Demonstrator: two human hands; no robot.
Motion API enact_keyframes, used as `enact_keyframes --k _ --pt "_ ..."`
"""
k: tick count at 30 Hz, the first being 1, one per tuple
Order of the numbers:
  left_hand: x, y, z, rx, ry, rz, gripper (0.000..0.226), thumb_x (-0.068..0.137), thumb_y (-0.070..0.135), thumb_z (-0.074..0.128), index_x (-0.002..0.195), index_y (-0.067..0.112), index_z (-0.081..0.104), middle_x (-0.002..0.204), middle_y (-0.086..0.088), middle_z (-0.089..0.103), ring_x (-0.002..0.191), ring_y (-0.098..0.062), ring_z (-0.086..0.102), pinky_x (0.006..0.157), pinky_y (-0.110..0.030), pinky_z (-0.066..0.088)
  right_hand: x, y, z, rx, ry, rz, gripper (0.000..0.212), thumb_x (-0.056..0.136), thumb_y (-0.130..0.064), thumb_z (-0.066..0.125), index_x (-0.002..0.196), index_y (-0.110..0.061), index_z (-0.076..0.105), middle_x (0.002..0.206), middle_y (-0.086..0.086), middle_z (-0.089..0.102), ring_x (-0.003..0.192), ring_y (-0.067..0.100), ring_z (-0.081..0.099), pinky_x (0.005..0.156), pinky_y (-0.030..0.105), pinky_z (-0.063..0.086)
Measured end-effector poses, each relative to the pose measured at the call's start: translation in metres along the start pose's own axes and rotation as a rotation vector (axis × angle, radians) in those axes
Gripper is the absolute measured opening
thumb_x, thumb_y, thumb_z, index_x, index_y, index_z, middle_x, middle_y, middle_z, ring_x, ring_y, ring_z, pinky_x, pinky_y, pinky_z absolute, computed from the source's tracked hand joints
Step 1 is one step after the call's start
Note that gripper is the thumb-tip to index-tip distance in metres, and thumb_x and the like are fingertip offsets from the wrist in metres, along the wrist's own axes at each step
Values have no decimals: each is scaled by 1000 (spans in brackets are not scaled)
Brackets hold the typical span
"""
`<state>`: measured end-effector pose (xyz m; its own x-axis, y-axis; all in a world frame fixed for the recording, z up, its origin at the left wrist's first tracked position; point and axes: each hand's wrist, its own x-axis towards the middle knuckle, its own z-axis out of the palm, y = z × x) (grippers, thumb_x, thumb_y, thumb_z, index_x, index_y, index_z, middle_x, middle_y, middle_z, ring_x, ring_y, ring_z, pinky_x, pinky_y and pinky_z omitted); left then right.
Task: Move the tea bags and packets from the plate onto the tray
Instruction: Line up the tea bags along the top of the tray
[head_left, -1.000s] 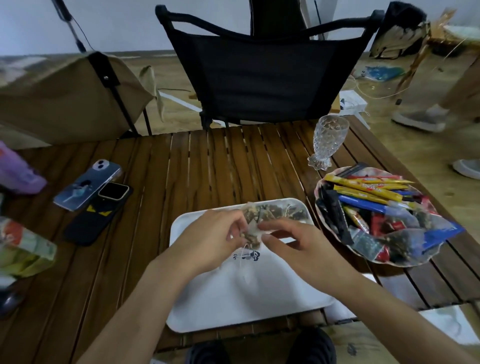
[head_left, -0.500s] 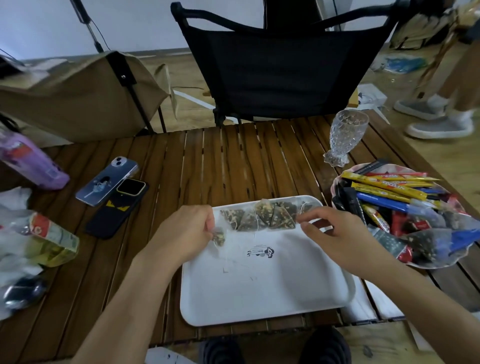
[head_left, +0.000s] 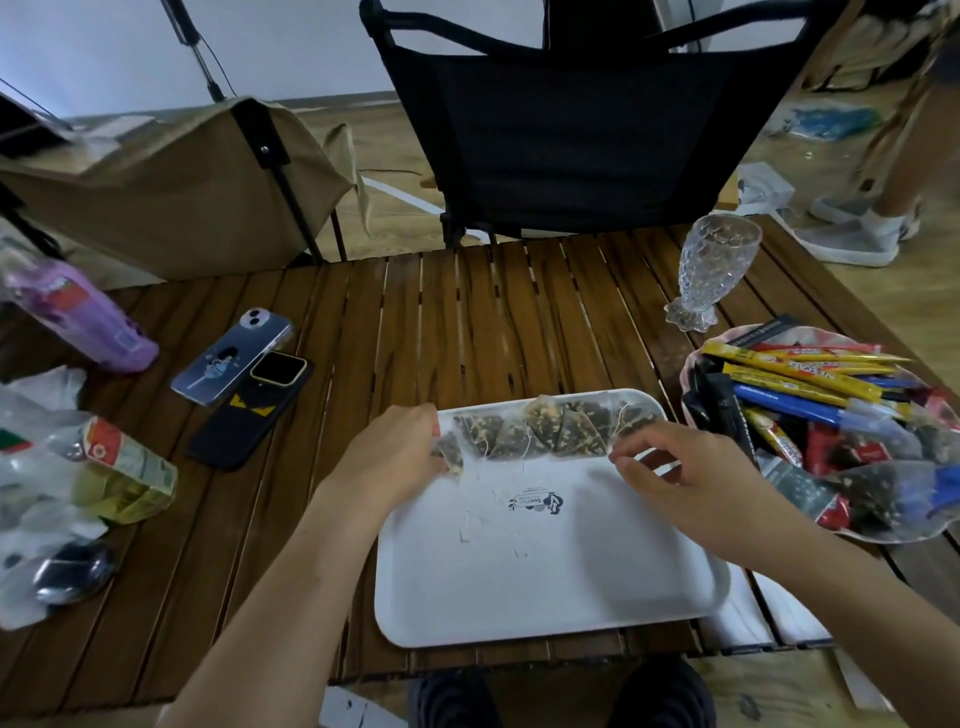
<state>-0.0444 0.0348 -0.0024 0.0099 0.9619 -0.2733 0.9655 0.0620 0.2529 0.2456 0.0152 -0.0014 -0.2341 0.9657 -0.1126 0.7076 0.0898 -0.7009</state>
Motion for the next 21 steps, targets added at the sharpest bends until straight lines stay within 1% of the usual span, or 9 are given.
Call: enact_keyframes --k 1,3,5,10,13,17,19,21 --pt "3 0 1 -13 9 -7 19 94 28 69 104 19 55 92 2 60 77 -14 59 57 -25 43 0 1 0 2 4 -1 12 94 -27 63 92 -38 67 98 -23 68 86 -10 62 71 14 50" --pt "9 2 4 -25 25 -10 27 93 30 71 111 15 58 99 -2 64 83 -18 63 66 -31 52 1 2 -1 0 12 -1 12 93 -27 64 90 -38 68 97 -22 69 87 -10 62 73 17 52" --pt "12 3 7 -37 42 0 30 92 29 71 114 13 58 106 -5 65 87 -21 64 72 -34 54 1 2 -1 -15 10 -3 10 93 -28 64 91 -37 68 97 -22 68 88 -11 61 75 19 54" --pt "17 9 13 -66 92 15 25 92 27 71 111 15 59 107 -2 64 88 -17 64 74 -34 58 0 3 -2 -40 7 -6 8 94 -30 63 93 -35 69 94 -24 66 89 -15 58 72 22 57" --pt "17 11 12 -83 93 12 30 92 27 71 117 16 58 111 -2 62 91 -15 61 74 -29 54 -1 4 -3 -70 0 -15 8 94 -31 62 93 -35 69 93 -21 66 90 -16 58 73 24 57" --pt "15 5 8 -82 67 -1 47 89 32 76 128 18 54 116 0 57 99 -14 56 75 -23 44 0 6 -3 -109 -22 -13 8 95 -33 60 92 -35 68 95 -22 65 85 -15 60 72 19 55" --pt "14 2 8 -86 58 -6 49 88 31 77 129 18 54 118 -1 58 99 -14 56 76 -22 44 0 6 -3 -119 -25 -13 8 94 -34 60 91 -37 67 95 -21 65 83 -12 61 70 18 54" --pt "14 3 9 -87 60 4 47 89 30 76 129 18 55 119 -1 58 98 -14 55 76 -22 44 -1 6 -3 -132 -30 -12 7 94 -36 60 91 -37 67 94 -21 66 82 -10 62 70 16 53"
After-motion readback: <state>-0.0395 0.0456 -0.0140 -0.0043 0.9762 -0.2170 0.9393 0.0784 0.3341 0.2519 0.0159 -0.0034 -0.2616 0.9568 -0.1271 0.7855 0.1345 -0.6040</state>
